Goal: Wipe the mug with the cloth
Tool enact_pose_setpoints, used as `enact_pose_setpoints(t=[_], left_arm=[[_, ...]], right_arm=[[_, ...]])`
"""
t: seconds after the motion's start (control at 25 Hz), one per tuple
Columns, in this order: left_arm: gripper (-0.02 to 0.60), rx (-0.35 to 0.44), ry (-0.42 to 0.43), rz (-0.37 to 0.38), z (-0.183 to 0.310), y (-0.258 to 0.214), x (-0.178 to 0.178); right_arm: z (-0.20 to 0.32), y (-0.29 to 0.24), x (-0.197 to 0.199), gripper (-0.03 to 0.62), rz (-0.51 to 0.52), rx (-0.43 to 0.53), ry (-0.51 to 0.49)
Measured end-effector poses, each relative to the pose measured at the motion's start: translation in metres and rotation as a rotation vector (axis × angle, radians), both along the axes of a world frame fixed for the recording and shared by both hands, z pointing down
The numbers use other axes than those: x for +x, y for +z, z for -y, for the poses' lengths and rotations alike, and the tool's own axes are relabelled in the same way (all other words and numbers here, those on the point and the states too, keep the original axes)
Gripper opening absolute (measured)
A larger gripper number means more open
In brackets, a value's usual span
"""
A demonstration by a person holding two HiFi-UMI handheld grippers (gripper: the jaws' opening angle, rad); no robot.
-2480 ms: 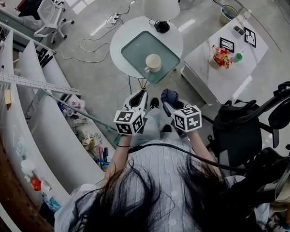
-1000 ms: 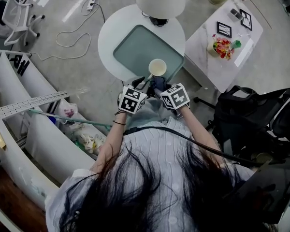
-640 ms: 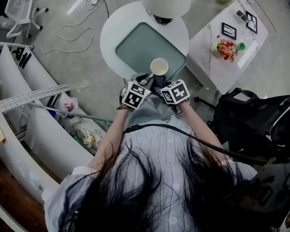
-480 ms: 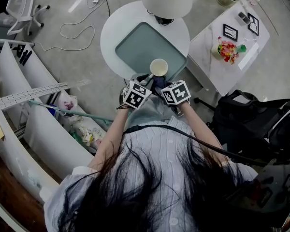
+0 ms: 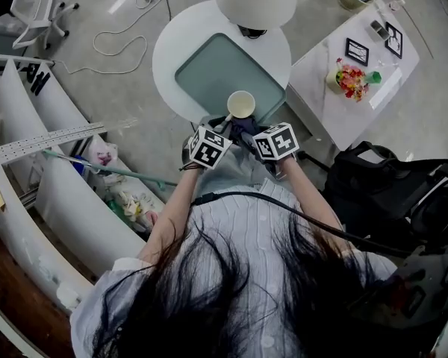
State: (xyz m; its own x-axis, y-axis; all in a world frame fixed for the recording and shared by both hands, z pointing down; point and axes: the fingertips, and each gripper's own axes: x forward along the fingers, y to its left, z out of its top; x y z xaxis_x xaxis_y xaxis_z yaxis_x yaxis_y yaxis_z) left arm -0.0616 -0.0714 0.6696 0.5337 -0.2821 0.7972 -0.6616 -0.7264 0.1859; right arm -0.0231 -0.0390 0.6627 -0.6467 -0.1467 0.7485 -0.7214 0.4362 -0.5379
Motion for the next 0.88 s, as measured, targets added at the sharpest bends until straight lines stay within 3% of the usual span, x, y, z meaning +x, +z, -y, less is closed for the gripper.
enact_pose_setpoints(t=[0.2,0.88], left_arm=[[0.069,0.017,0.058,0.03,0.0,0.001,0.001],[0.059,0.07,0.507,0.193,0.018,0.004,-0.016]], right_arm=[[0.003,-0.001,0.007,0.094,-0.002,0.004,-0.008],[0.016,-0.009,0.027,0.094,-0.002,0.02,0.017]])
